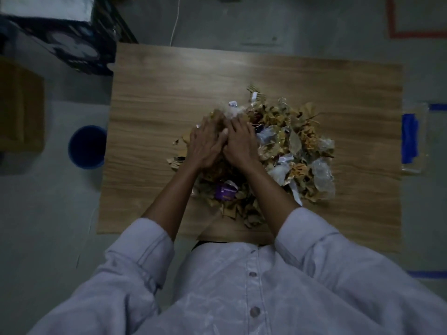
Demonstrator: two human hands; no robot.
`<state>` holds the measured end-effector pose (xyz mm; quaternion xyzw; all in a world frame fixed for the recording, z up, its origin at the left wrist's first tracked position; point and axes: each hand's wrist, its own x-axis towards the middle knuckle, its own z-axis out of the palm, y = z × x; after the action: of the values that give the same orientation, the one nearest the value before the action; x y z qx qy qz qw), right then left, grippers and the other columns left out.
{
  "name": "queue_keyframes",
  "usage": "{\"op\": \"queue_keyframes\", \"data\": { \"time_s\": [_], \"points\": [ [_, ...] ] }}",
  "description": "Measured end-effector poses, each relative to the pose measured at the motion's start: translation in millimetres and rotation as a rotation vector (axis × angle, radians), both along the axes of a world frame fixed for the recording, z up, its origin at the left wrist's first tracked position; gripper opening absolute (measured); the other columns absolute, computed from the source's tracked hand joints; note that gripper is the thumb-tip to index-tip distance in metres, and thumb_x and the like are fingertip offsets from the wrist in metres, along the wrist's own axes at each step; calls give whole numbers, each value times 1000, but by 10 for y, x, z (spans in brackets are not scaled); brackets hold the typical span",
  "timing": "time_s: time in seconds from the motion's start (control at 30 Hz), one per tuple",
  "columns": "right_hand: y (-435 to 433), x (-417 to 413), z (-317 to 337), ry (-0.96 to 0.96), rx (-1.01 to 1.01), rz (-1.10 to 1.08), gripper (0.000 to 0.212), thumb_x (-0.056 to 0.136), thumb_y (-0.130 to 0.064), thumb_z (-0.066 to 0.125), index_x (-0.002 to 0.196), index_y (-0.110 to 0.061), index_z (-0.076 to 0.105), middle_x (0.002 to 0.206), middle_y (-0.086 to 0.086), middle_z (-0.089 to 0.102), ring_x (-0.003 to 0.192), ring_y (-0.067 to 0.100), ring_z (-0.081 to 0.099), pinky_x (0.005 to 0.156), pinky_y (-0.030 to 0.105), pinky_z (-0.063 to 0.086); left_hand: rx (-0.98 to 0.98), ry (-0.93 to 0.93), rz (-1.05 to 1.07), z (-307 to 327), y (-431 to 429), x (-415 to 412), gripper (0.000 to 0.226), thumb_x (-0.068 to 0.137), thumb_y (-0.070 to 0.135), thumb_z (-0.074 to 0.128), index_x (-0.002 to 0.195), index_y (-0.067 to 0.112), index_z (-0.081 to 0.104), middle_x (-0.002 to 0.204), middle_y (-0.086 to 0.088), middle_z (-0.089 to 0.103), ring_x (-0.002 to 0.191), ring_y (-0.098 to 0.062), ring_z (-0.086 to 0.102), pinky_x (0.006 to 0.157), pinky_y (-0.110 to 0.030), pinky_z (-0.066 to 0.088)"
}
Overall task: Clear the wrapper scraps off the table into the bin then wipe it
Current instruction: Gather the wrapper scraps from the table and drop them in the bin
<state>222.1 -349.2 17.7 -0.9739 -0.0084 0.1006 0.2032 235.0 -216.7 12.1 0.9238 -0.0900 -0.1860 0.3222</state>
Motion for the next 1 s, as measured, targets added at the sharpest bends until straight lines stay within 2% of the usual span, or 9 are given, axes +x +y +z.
{"op": "queue_keyframes", "data": {
  "time_s": [0.07, 0.13, 0.27, 0.37, 0.47, 0.57, 0.67, 0.8, 1.0],
  "points": [
    [-47, 14, -36, 16, -31, 32, 60, 99, -26, 50, 157, -18, 35, 165, 7, 32, 156, 25, 17, 126, 44, 12, 9, 62, -49, -63, 46, -28, 78, 95, 71, 16, 163, 31, 18, 167, 2, 28, 156, -23, 18, 125, -54, 8],
    [-84, -2, 25, -123, 20, 8, 52, 98, -26, 55, 148, -17, 48, 162, 9, 37, 151, 29, 29, 124, 48, 21, 0, -53, 5, 0, 115, -64, 70, 99, 64, 27, 161, 32, 21, 166, 4, 29, 157, -23, 17, 125, -51, 9],
    [-36, -237, 208, -365, 130, -83, 40, 98, -26, 57, 137, -14, 61, 154, 10, 48, 146, 30, 39, 120, 46, 25, -90, -228, 304, 120, 288, -375, 61, 103, 52, 38, 159, 29, 31, 165, 7, 32, 156, -21, 18, 122, -47, 14],
    [94, -483, 151, -326, 167, 5, 41, 101, -27, 54, 140, -16, 57, 157, 9, 45, 150, 27, 33, 123, 43, 19, -157, -185, 562, -56, 380, -723, 68, 101, 60, 39, 159, 25, 32, 167, 2, 28, 156, -19, 17, 124, -52, 17],
    [144, -647, -79, -145, 83, 132, 44, 105, -29, 45, 149, -22, 49, 164, 5, 35, 155, 24, 19, 124, 38, 10, -316, -21, 635, -260, 344, -929, 84, 93, 77, 38, 158, 27, 28, 168, 3, 21, 156, -16, 13, 125, -56, 13],
    [126, -623, -139, -91, 101, 183, 49, 101, -19, 49, 149, -22, 48, 166, 5, 30, 156, 24, 17, 127, 44, 12, -340, 11, 594, -304, 316, -953, 79, 92, 73, 46, 156, 31, 26, 166, 6, 23, 157, -17, 11, 124, -57, 11],
    [98, -551, 37, -244, 200, 121, 44, 96, -12, 57, 140, -14, 58, 162, 9, 38, 153, 29, 27, 124, 48, 24, -357, -159, 539, -149, 321, -843, 77, 96, 63, 50, 158, 21, 32, 167, -2, 28, 158, -24, 14, 125, -57, 12],
    [-59, -844, 238, -396, 193, 79, 48, 98, -11, 56, 146, -12, 53, 163, 10, 36, 155, 29, 23, 124, 50, 20, -236, -316, 365, 89, 139, -921, 70, 98, 49, 49, 158, 16, 34, 168, -2, 23, 158, -25, 10, 125, -53, 0],
    [-395, -1429, -18, -259, -100, -217, 55, 107, -42, 43, 159, -31, 31, 170, 6, 8, 158, 32, 7, 123, 63, 6, 37, -428, -10, -85, -178, -1263, 67, 100, 46, 53, 159, 18, 35, 170, -12, 17, 158, -35, 9, 120, -68, 6]
  ]
}}
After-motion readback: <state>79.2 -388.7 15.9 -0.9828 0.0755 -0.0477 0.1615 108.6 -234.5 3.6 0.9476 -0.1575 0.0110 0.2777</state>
